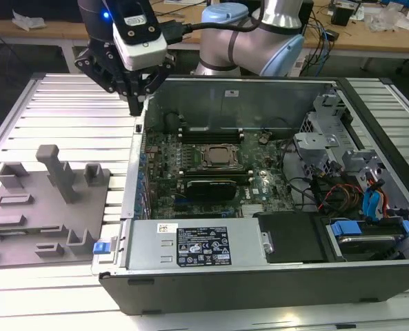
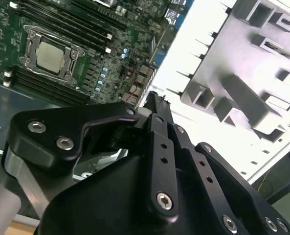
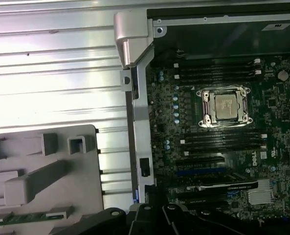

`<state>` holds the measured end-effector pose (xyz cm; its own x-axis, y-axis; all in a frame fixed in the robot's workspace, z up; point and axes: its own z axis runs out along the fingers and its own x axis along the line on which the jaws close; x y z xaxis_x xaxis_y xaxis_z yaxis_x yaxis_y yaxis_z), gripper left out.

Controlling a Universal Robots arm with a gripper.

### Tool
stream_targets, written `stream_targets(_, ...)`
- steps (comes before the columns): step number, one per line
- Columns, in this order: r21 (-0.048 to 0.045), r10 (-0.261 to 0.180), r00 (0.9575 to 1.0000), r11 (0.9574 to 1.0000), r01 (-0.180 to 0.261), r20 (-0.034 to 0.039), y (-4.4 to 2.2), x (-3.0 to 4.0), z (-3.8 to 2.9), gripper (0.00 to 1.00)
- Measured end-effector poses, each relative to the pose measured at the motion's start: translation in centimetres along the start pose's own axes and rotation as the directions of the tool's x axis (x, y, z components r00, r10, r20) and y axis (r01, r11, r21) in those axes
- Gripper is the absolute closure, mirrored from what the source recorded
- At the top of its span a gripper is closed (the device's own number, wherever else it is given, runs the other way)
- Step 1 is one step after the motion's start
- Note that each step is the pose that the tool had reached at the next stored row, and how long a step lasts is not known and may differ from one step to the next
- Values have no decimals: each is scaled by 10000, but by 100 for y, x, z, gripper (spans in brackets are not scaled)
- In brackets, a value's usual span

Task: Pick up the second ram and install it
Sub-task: 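Reach for the second ram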

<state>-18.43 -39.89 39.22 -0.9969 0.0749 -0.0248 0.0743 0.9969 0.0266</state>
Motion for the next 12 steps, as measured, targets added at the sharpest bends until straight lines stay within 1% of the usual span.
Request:
stream_targets(5, -1, 0, 10000, 10000, 0, 0, -6, 77, 2, 89)
stream_targets(10, 0, 0, 10000, 10000, 0, 0, -14, 181, 5, 89)
stream_targets(12, 0, 0, 10000, 10000, 0, 0, -16, 203, 5, 89)
